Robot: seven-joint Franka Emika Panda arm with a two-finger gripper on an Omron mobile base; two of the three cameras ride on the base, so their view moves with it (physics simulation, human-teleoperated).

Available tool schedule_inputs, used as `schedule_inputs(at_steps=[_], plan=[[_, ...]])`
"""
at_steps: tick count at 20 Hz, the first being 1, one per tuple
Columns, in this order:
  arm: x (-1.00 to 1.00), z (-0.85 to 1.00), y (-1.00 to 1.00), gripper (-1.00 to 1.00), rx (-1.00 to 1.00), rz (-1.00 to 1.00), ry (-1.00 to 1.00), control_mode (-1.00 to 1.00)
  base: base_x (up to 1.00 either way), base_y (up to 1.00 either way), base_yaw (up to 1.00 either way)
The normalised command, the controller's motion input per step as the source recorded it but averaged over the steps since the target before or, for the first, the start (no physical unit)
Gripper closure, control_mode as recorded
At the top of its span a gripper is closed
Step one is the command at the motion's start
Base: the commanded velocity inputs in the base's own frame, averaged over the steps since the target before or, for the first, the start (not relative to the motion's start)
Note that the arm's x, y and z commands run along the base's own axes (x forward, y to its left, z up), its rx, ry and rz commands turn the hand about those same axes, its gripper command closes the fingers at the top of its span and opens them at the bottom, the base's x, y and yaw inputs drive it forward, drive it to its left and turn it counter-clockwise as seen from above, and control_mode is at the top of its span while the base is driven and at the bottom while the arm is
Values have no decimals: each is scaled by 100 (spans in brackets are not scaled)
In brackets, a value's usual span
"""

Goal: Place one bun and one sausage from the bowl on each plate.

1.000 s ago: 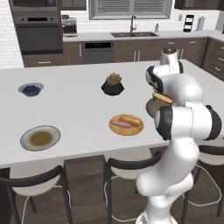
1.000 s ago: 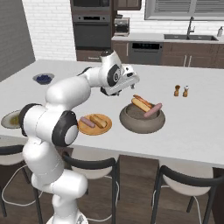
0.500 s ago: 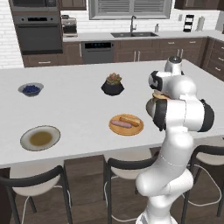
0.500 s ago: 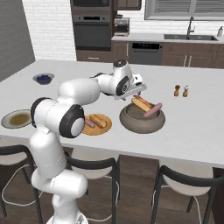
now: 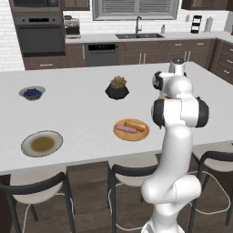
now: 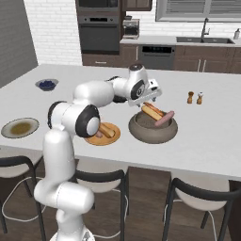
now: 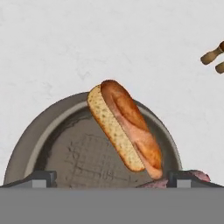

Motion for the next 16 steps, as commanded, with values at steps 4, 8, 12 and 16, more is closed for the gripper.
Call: schedule_inputs(at_steps=[4, 8, 12, 16], plan=[[28, -10, -9, -100, 4, 4, 11, -100, 0, 0, 0], [18, -36, -5, -100, 1, 0, 13, -100, 0, 0, 0], [1, -54, 0, -100, 0, 0, 1, -100, 0, 0, 0], [11, -16, -7, -100, 0, 1, 0, -100, 0, 0, 0]])
